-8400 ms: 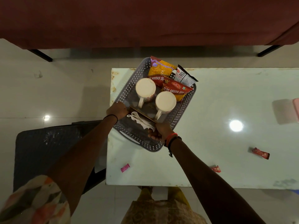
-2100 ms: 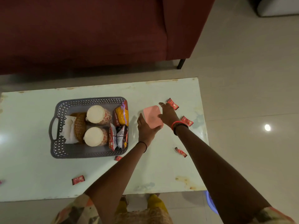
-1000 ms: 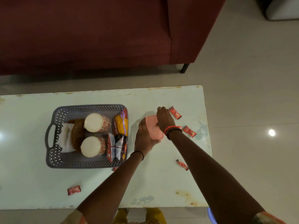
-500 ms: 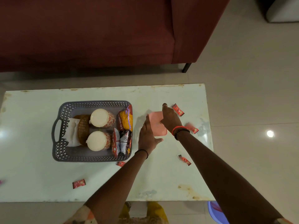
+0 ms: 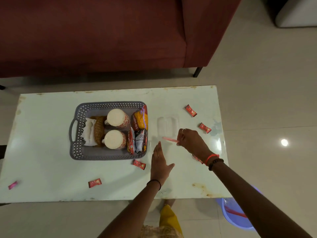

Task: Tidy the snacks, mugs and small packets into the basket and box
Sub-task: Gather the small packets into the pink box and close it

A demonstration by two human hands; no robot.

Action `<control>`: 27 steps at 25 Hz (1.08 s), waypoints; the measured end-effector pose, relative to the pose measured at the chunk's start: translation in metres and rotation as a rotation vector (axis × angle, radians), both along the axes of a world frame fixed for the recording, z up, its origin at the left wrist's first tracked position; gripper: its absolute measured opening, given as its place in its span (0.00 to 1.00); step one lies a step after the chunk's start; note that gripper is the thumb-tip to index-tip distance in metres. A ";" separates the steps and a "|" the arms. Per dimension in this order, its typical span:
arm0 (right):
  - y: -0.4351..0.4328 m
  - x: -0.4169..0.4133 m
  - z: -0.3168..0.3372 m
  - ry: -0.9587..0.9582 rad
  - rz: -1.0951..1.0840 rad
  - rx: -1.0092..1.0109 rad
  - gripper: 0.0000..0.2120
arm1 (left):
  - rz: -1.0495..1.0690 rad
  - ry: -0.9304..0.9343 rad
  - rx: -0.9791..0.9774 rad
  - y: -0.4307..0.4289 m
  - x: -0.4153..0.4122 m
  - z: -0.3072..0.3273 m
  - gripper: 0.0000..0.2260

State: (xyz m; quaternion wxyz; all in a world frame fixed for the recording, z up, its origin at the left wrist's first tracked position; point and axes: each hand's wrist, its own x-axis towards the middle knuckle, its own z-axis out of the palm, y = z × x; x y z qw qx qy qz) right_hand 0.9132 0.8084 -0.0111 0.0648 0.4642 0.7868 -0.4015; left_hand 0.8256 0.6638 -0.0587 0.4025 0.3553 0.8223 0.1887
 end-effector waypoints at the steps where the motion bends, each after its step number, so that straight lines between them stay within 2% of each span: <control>1: -0.019 0.006 -0.001 -0.012 0.064 0.051 0.04 | -0.029 0.012 -0.016 -0.013 0.002 -0.001 0.46; 3: -0.056 0.015 -0.007 -0.078 0.228 0.218 0.05 | -0.089 0.036 -0.053 -0.037 0.005 -0.006 0.43; 5: -0.085 0.023 -0.016 -0.114 0.349 0.340 0.13 | -0.140 0.062 -0.091 -0.057 0.003 -0.011 0.40; 7: -0.101 0.026 -0.027 -0.147 0.382 0.389 0.21 | -0.158 0.082 -0.111 -0.073 -0.004 -0.015 0.37; 12: -0.121 0.025 -0.066 -0.266 0.353 0.266 0.18 | -0.175 0.097 -0.099 -0.108 -0.029 -0.022 0.27; 16: -0.138 0.009 -0.069 -0.239 0.294 0.218 0.16 | -0.130 0.208 -0.023 -0.137 -0.059 -0.021 0.17; 20: -0.157 -0.025 -0.066 -0.091 0.319 0.203 0.23 | -0.103 0.498 -0.183 -0.167 -0.103 -0.018 0.21; 22: -0.164 -0.042 -0.067 -0.060 0.374 0.220 0.25 | -0.063 0.581 -0.270 -0.182 -0.123 -0.017 0.24; 24: -0.172 -0.060 -0.067 -0.057 0.426 0.242 0.25 | -0.038 0.605 -0.359 -0.194 -0.142 -0.019 0.25; 27: -0.181 -0.080 -0.075 -0.053 0.444 0.248 0.29 | 0.013 0.533 -0.402 -0.204 -0.165 -0.027 0.25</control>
